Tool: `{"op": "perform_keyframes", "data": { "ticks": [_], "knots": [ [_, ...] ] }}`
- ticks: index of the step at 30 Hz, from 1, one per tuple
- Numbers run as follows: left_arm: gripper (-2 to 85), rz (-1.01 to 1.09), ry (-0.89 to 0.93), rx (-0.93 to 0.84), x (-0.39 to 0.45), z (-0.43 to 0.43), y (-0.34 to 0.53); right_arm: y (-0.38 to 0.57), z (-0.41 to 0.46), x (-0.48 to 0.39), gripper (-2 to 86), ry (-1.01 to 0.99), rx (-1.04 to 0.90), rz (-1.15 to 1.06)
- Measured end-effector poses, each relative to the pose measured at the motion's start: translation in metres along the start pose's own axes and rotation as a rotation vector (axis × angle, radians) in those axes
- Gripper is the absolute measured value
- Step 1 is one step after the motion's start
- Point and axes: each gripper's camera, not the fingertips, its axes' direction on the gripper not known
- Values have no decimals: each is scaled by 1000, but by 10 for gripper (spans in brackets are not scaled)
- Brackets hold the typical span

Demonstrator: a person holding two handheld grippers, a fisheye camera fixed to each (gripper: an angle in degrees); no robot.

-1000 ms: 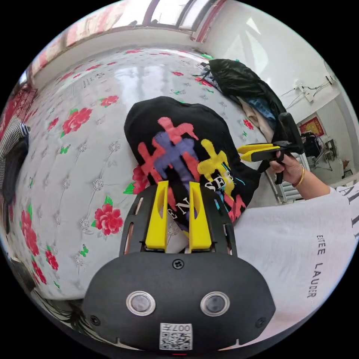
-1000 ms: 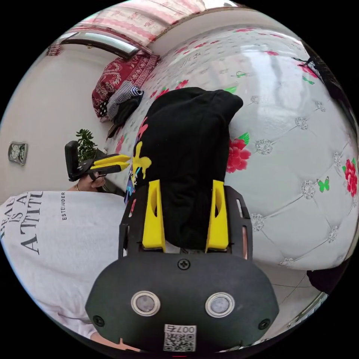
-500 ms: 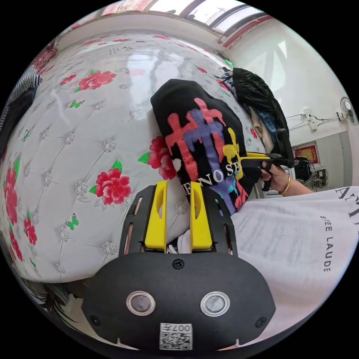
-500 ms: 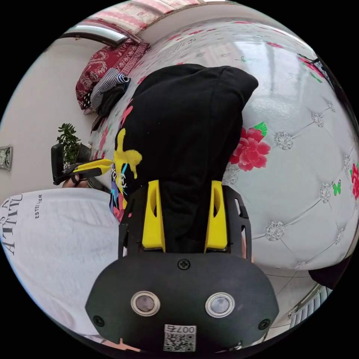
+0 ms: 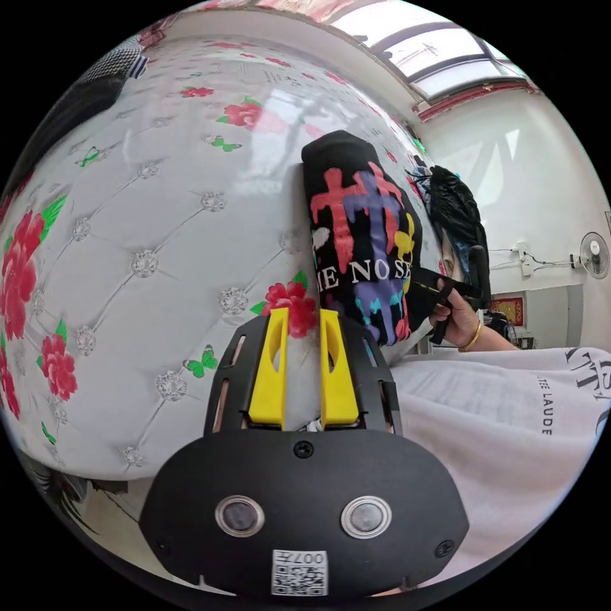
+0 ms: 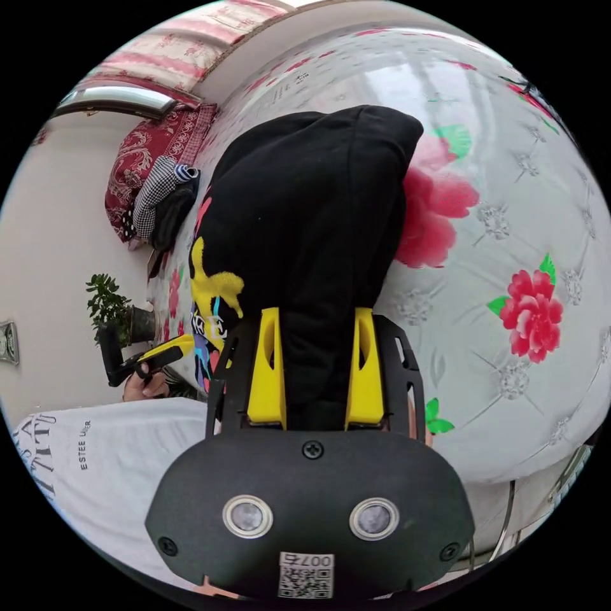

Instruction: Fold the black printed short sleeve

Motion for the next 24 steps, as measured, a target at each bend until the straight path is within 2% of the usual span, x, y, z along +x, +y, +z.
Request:
{"op": "perform_keyframes", "data": {
  "ticks": [9, 15, 18, 20, 24],
  "knots": [
    [62, -126, -207, 156, -111, -78, -17, -125, 112, -153, 150, 28, 81, 75],
    [52, -172, -257, 205, -181, -108, -41, -282, 201, -272, 148, -14, 142, 61],
    [50, -182, -262, 215, -206, -116, -58, -385, 245, -340, 147, -40, 151, -13],
    [50, -181, -279, 228, -216, -124, -68, -450, 266, -389, 144, -10, 89, -108],
    [50, -170, -293, 270, -228, -135, -79, -457, 246, -466, 141, 145, 213, -297]
  ]
}}
